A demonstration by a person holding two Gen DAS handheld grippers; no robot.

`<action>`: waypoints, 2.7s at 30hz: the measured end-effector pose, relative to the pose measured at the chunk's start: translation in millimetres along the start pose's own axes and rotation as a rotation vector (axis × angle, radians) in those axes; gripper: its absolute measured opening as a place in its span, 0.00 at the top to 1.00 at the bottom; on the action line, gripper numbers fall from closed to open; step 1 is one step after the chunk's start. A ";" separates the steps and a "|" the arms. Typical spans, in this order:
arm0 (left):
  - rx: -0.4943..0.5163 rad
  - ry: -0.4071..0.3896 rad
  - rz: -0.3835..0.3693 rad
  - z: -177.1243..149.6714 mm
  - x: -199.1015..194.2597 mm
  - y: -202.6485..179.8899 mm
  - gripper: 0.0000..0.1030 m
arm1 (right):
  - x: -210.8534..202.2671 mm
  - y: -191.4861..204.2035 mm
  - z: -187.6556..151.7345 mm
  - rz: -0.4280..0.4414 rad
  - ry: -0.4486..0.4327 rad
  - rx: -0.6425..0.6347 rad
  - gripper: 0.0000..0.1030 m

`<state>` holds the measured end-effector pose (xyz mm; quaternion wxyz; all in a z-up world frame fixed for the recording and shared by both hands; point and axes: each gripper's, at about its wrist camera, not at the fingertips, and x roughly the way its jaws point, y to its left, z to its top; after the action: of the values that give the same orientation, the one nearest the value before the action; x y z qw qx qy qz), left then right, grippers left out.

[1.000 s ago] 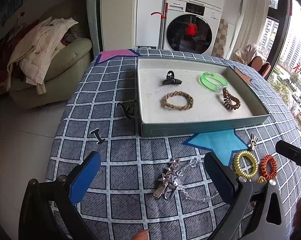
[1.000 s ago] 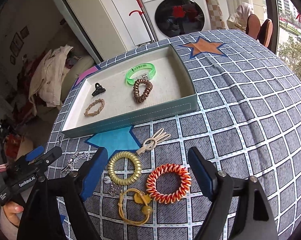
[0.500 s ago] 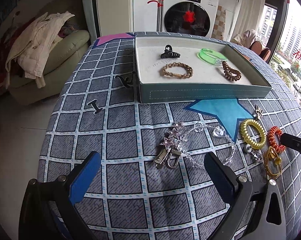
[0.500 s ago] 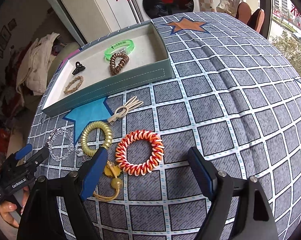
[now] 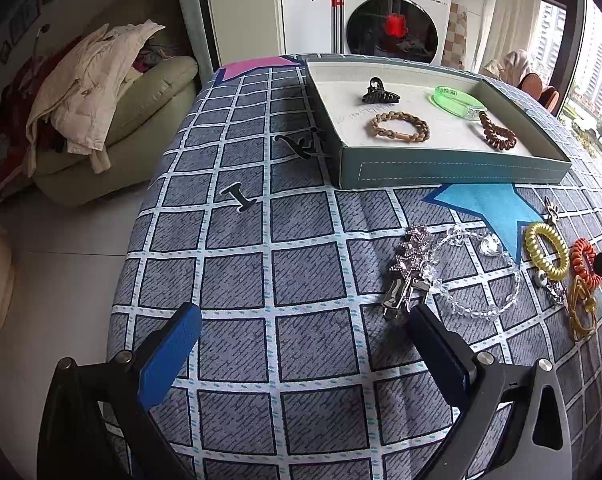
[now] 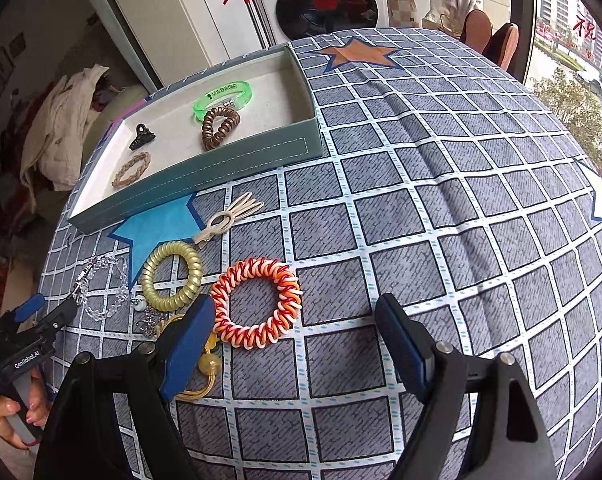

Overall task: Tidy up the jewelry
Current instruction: 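Move the left tool to the silver star charm while the right tool approaches the orange-white coil, then grasp the silver star charm with the left tool while the right tool grasps the orange-white coil, then carry the star charm with the left tool while the right tool carries the orange coil toward the tray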

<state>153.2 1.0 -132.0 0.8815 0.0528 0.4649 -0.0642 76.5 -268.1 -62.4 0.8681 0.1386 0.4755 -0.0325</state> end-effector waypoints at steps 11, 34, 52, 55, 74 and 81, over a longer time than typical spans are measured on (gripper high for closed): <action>-0.020 -0.009 -0.026 17.0 -18.1 12.8 0.00 | 2.5 5.7 0.7 -0.061 -0.003 -0.046 0.18; 0.079 -0.040 -0.149 26.4 -41.9 -11.6 0.65 | 4.9 25.4 -3.7 -0.124 -0.005 -0.205 0.59; -0.024 -0.110 -0.206 29.9 -89.6 18.8 0.65 | -15.6 20.9 -2.6 -0.074 -0.050 -0.169 0.86; -0.020 -0.128 -0.220 34.8 -99.4 16.8 0.65 | -21.3 20.6 1.8 -0.053 -0.060 -0.155 0.86; 0.015 -0.205 -0.237 116.1 -115.3 2.0 0.65 | -34.0 30.7 81.4 0.050 -0.130 -0.123 0.86; 0.043 -0.124 -0.232 147.6 -79.2 -12.7 0.65 | -5.6 40.7 117.5 0.031 -0.111 -0.134 0.86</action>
<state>226.7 -29.0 15.9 0.8938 0.0134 0.4109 -0.1789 177.0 -261.3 10.6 0.9008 0.0858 0.4256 0.0053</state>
